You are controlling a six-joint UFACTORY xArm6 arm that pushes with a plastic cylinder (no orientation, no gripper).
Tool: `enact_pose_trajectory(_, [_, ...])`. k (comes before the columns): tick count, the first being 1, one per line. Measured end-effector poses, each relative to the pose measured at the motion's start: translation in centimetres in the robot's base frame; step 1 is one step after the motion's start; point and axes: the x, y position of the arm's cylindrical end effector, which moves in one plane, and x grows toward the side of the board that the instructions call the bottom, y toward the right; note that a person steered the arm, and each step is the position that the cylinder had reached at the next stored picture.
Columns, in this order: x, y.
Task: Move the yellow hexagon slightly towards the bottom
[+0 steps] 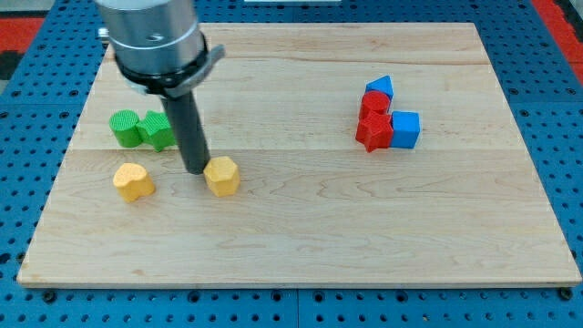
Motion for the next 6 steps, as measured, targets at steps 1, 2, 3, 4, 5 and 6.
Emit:
enact_pose_trajectory(1, [0.6, 0.8])
enact_pose_trajectory(2, [2.3, 1.2])
enact_pose_trajectory(3, [-1.4, 2.7])
enact_pose_trajectory(4, [-4.4, 5.6])
enact_pose_trajectory(5, [-8.2, 10.3])
enact_pose_trajectory(6, [-12.5, 14.8])
